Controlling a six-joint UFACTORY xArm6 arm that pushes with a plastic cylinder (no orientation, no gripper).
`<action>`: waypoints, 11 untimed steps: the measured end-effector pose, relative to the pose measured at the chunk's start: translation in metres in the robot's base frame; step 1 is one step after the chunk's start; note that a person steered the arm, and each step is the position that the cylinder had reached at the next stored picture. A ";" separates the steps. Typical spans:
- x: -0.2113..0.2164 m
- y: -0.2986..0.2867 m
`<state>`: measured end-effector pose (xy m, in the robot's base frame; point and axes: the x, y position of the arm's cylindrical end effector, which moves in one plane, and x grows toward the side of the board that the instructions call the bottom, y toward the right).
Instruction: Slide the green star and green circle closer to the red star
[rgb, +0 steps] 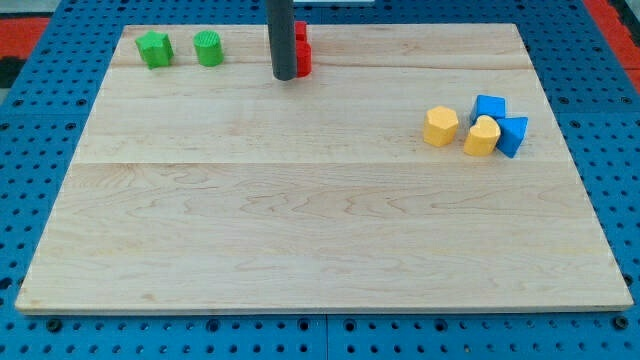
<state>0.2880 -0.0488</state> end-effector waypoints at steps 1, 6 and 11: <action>-0.002 0.000; -0.013 -0.255; -0.048 -0.180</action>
<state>0.2404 -0.2284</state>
